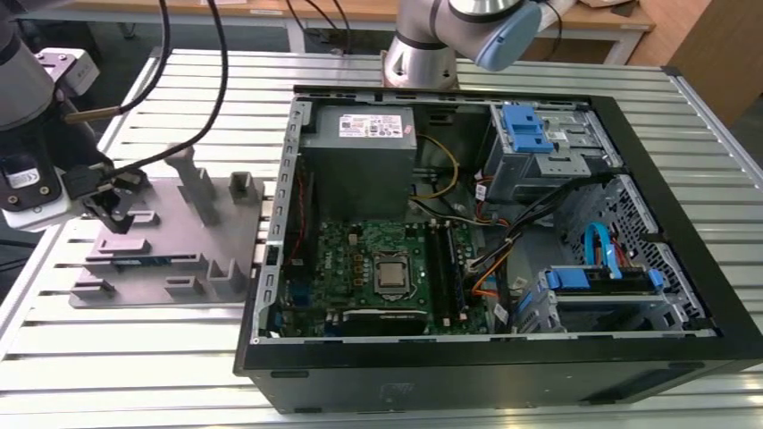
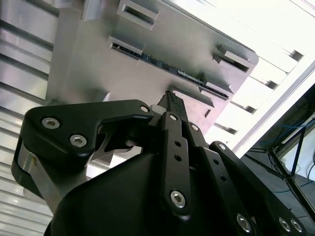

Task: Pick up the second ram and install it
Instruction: 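Reach for the second ram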

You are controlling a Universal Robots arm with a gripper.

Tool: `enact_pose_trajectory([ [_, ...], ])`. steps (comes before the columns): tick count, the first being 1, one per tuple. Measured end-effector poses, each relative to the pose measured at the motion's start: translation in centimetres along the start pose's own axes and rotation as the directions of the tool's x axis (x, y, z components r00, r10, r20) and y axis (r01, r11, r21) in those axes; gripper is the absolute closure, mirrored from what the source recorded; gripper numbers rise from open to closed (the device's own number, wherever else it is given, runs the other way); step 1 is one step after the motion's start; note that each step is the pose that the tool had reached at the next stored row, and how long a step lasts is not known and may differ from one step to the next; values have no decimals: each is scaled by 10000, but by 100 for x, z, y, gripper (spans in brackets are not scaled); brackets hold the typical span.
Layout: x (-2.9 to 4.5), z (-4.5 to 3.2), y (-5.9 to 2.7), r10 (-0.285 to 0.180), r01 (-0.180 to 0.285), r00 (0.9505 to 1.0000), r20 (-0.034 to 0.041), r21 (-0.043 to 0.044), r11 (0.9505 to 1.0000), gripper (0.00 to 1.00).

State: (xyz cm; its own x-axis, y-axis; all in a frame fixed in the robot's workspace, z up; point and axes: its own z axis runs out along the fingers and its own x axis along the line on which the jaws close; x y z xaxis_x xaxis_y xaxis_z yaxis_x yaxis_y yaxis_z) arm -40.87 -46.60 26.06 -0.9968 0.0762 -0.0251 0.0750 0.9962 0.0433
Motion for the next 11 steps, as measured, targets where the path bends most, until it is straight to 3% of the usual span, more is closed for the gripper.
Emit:
enact_pose_trajectory([
  [4, 4, 68, -34, -81, 81, 10000, -6, 14, 10000, 89],
  [7, 1, 94, -37, -234, 234, 9997, -20, 155, 9996, 89],
  [11, -3, 168, -39, -292, 293, 9996, -37, 160, 9994, 89],
])
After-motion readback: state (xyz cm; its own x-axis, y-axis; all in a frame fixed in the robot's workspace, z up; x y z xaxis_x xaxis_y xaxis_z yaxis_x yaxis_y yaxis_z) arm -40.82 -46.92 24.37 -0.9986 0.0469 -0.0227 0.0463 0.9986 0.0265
